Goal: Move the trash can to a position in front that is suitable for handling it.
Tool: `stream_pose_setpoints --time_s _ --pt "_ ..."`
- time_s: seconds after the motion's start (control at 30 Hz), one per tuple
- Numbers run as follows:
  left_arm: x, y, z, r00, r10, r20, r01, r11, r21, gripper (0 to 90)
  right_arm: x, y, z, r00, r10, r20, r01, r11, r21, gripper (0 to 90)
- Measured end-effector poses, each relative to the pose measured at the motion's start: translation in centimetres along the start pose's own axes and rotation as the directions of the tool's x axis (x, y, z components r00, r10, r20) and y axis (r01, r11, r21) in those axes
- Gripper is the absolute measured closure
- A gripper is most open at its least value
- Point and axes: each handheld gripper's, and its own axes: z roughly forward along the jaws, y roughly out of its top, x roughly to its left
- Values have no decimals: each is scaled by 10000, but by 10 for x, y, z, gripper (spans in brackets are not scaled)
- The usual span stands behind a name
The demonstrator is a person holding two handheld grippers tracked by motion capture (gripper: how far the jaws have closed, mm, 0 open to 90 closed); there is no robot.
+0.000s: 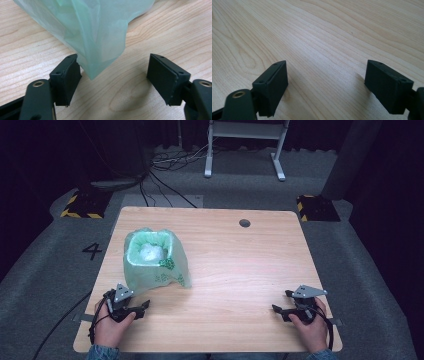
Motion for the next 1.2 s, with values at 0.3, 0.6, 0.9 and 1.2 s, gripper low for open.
stream_pose_setpoints --time_s 0.3,0.6,0.9,1.2 --pt "0 14 -24 9980 -501 394 516 9979 -384 258 0 0 0 10000 1 -1 -1 10000 -1 185" --pt "-1 31 -53 9977 -488 470 541 9914 -1192 240 0 0 0 10000 -9 1 9 10000 -5 185" --pt "-5 49 -88 9995 -303 33 305 9878 -1525 221 0 0 0 10000 -9 2 9 10000 -3 186" --pt "4 51 -109 9978 -347 -565 284 9938 -1074 202 0 0 0 10000 -12 3 12 10000 -7 186"
